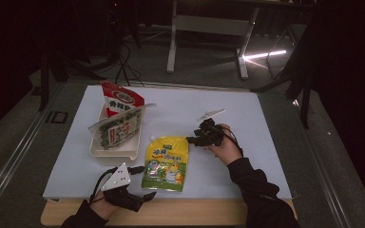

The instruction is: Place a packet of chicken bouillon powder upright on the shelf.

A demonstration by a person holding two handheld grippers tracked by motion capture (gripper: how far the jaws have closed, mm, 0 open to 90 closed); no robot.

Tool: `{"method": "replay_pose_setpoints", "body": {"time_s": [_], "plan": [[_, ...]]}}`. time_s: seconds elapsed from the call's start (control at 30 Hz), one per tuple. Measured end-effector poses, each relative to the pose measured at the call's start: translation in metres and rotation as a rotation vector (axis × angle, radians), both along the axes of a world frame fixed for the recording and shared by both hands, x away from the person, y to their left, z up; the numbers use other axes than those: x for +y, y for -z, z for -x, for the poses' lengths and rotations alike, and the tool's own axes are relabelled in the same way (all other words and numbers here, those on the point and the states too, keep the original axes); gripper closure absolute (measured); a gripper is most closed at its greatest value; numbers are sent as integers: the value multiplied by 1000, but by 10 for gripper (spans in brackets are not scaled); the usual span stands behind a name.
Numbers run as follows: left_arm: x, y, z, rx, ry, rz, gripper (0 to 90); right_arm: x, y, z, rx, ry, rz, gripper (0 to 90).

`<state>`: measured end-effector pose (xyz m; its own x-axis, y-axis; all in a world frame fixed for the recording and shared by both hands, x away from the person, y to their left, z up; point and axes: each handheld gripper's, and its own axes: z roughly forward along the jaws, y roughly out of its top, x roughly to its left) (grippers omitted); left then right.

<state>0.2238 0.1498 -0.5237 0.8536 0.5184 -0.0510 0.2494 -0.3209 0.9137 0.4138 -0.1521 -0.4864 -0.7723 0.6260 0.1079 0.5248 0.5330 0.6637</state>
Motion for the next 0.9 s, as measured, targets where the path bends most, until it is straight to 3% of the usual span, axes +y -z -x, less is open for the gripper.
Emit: {"method": "replay_pose_setpoints", "body": {"time_s": [0.1, 0.23, 0.37, 0.6, 0.7, 0.77, 0.9], "plan": [[0, 0, 0, 1, 1, -3, 91, 2, 4, -7, 45, 36, -2, 471], [0, 1, 0, 2, 2, -5, 91, 5, 11, -14, 99, 43, -19, 459], [0, 1, 0, 2, 2, -7, 91, 11, 20, -20, 134, 37, -35, 451], [0, 2, 0, 6, 5, -8, 91, 22, 32, -29, 192, 10, -5, 441], [0, 2, -1, 7, 6, -10, 92, 27, 32, -29, 225, -19, -17, 474], [0, 2, -1, 6, 7, -10, 92, 27, 30, -29, 219, -29, -13, 525], [0, 2, -1, 6, 7, -12, 92, 22, 24, -33, 269, -51, -88, 608]]}}
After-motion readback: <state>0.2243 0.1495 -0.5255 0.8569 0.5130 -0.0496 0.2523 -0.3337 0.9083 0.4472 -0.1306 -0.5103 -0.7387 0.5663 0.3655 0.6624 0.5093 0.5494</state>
